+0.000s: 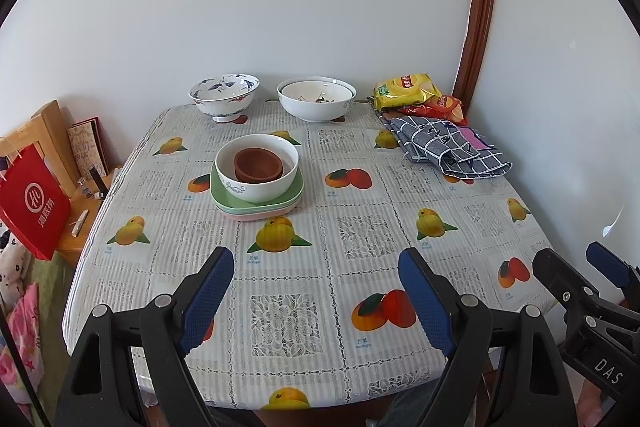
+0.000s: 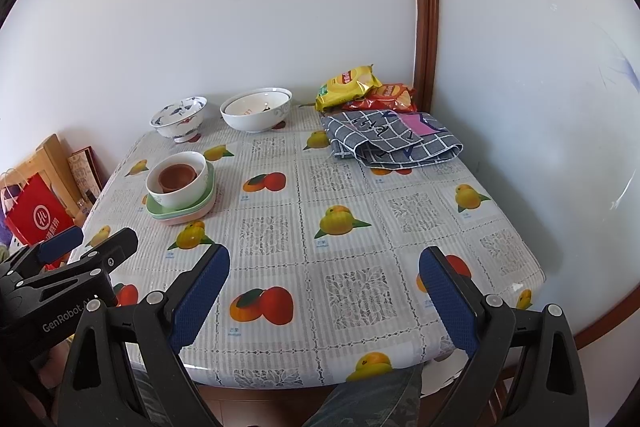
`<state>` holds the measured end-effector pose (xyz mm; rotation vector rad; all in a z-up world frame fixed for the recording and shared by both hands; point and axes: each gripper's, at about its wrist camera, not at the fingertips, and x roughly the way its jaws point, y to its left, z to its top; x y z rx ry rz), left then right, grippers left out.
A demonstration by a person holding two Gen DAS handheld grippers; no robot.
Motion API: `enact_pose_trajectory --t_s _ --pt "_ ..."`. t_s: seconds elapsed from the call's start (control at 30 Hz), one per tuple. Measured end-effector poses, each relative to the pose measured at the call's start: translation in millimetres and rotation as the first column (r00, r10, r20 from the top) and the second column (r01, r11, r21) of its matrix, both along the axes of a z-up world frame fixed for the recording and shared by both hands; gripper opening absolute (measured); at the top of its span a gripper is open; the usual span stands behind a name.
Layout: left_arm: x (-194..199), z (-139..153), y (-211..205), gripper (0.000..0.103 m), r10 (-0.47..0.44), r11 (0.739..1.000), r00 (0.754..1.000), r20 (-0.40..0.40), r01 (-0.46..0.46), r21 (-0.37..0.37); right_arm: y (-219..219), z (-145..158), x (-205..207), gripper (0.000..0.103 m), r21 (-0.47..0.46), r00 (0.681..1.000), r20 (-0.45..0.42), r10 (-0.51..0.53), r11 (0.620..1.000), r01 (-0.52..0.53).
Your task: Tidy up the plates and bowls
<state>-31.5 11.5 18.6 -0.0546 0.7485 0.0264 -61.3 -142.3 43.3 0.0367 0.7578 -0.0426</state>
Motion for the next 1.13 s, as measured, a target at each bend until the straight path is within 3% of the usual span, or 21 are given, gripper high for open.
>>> enact_pose_trajectory --t_s 0.83,1.13 --pt "-1.4 1.9 0.5 0.084 -0.001 1.0 1.0 0.005 0.001 -0.005 -0.2 3.8 -3.7 0.095 -0.002 1.0 0.011 -0.002 1.0 0.002" --pt "1.2 -3.0 1.3 0.087 0.017 0.999 1.0 0.021 -0.017 0.031 1.6 -0.1 0.2 0.096 0.014 1.0 0.005 -0.003 1.0 0.003"
